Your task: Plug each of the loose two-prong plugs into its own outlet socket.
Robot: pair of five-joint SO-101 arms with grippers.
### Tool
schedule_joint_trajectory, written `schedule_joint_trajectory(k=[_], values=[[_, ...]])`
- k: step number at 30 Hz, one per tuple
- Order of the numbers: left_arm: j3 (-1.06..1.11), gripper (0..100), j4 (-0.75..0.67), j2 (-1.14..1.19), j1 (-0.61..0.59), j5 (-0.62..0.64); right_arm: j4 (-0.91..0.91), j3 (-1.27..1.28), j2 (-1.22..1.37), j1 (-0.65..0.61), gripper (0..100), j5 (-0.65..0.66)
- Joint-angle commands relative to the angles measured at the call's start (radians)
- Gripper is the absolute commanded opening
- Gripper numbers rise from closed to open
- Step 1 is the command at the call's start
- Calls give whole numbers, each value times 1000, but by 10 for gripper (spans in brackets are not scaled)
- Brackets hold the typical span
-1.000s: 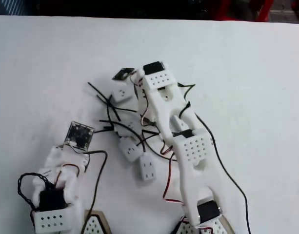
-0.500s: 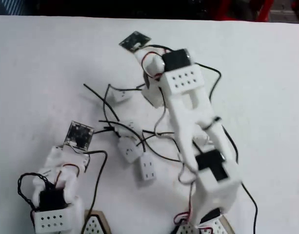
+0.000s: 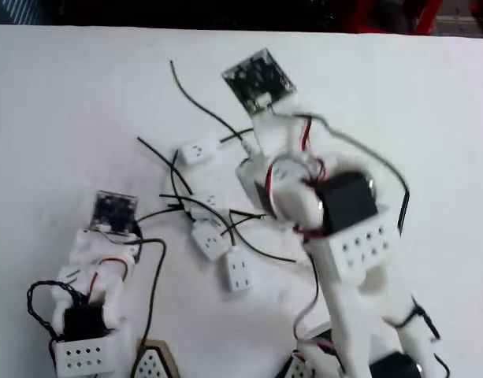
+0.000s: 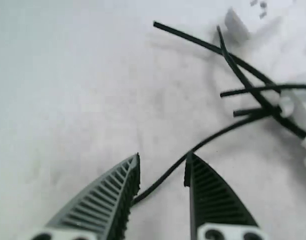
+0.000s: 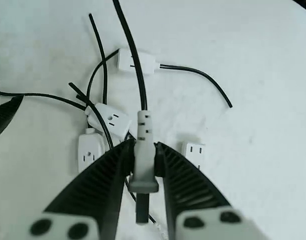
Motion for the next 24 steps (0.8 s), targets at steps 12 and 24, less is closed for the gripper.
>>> schedule_joint_trajectory(k=[12, 24], values=[[-190, 166, -203, -2, 90, 236, -610, 799, -562, -254, 17, -81], [-324, 166, -155, -2, 348, 238, -604, 870, -595, -334, 17, -81]])
